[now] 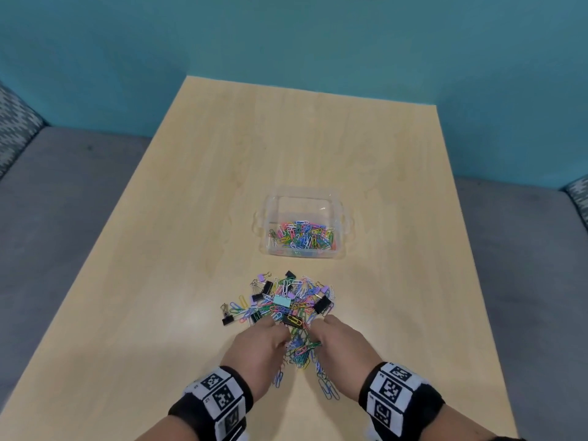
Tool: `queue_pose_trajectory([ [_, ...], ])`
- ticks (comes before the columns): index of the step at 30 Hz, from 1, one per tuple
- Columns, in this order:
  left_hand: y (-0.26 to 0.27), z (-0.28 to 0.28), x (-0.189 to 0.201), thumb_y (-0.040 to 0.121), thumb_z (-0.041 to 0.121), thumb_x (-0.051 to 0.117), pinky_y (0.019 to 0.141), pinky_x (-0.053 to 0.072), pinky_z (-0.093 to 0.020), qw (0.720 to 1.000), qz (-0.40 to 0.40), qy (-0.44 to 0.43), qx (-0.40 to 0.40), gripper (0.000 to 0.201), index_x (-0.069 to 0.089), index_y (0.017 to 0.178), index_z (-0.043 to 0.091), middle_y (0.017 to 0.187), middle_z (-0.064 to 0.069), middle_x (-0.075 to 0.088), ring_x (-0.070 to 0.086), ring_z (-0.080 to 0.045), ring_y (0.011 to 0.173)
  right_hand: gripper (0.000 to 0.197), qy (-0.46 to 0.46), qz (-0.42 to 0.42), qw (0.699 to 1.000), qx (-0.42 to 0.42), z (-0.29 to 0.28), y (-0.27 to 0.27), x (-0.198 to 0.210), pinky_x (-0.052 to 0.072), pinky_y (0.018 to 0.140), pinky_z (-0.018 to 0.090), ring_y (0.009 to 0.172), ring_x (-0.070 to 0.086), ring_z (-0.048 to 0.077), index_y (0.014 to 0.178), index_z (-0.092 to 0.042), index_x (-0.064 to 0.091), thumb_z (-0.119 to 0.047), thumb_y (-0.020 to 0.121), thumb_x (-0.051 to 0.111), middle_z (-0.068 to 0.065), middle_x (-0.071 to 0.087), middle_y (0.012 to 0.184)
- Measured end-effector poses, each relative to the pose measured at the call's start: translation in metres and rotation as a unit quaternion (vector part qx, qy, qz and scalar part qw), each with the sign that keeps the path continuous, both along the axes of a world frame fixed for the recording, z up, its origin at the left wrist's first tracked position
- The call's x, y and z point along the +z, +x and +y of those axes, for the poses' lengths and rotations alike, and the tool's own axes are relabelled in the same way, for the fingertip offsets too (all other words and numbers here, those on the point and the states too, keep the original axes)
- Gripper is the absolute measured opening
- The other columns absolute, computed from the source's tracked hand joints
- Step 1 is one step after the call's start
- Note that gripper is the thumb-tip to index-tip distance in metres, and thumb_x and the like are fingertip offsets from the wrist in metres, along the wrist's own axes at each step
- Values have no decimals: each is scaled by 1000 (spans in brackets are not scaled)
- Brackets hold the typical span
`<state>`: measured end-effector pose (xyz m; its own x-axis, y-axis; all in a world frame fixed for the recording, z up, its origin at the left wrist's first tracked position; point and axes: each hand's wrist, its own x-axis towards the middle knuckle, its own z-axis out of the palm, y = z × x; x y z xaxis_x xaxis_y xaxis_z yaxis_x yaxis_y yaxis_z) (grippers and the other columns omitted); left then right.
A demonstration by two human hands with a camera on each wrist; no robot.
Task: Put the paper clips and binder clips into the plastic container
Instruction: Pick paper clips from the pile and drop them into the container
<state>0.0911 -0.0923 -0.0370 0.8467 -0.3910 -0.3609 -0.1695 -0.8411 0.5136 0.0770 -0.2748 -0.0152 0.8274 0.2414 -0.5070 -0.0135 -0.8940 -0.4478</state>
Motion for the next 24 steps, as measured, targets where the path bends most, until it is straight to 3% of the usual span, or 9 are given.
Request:
queue_pose_trajectory([
  [3, 4, 5, 9, 83, 16, 58, 64, 42, -20, 996, 58, -52, 34, 8, 62, 83, 23, 84, 10, 51, 54, -5, 70, 13, 56, 40, 997, -32, -9, 6, 3, 42, 67, 35, 76, 50, 20, 84, -19, 49, -7, 80, 47, -1, 52, 87],
  [5, 8, 8, 16, 80, 12, 62, 56, 45, -18, 984, 127, -97, 75, 11, 64, 79, 23, 75, 9, 56, 56, -1, 58, 12, 85, 89, 991, -55, -16, 10, 7, 45, 61, 30, 67, 52, 15, 81, -21, 52, -9, 79, 50, -6, 54, 77],
  [8, 19, 11, 31, 78, 7, 66, 54, 51, -34, 940, 235, -200, 147, 11, 66, 76, 18, 58, 3, 59, 57, -12, 48, 12, 166, 180, 963, -113, -21, 22, 21, 46, 45, 23, 50, 53, 10, 81, -19, 55, -7, 79, 53, -2, 56, 66],
  [10, 34, 11, 43, 77, 4, 70, 49, 50, -31, 912, 260, -262, 177, 7, 67, 78, 11, 56, -1, 59, 56, -17, 46, 10, 213, 208, 943, -148, -25, 36, 32, 38, 37, 19, 42, 52, 9, 85, -14, 56, -4, 81, 55, 2, 55, 63],
  [12, 59, 7, 53, 72, 4, 72, 47, 45, -25, 897, 246, -306, 202, 8, 66, 77, 6, 56, -6, 57, 52, -18, 44, 9, 244, 191, 936, -170, -29, 59, 41, 34, 36, 21, 41, 54, 11, 84, -13, 56, -5, 81, 59, 3, 56, 59],
  [15, 107, -3, 57, 77, -2, 69, 46, 45, -25, 907, 179, -310, 220, 9, 66, 77, 6, 57, -4, 56, 51, -17, 48, 13, 247, 115, 942, -194, -33, 105, 49, 42, 43, 26, 45, 56, 16, 80, -11, 55, 0, 84, 60, 4, 56, 58],
  [20, 169, -26, 50, 78, 1, 67, 52, 52, -31, 928, 86, -278, 232, 14, 66, 72, 14, 58, -3, 56, 51, -17, 50, 14, 185, 11, 958, -220, -26, 166, 45, 55, 59, 51, 52, 59, 25, 75, -17, 54, -3, 78, 55, 8, 58, 64],
  [22, 179, -31, 47, 78, 2, 66, 52, 49, -31, 931, 83, -275, 225, 14, 67, 75, 15, 60, -5, 58, 52, -19, 49, 13, 167, -10, 963, -210, -20, 177, 42, 57, 60, 52, 58, 61, 29, 78, -20, 56, -7, 77, 55, 8, 61, 69],
  [24, 181, -29, 50, 80, 4, 66, 53, 49, -30, 931, 87, -272, 226, 14, 67, 86, 17, 68, -5, 59, 54, -17, 50, 16, 153, -10, 968, -199, -20, 179, 47, 57, 69, 44, 70, 64, 28, 97, -21, 60, -13, 84, 58, 6, 64, 87],
])
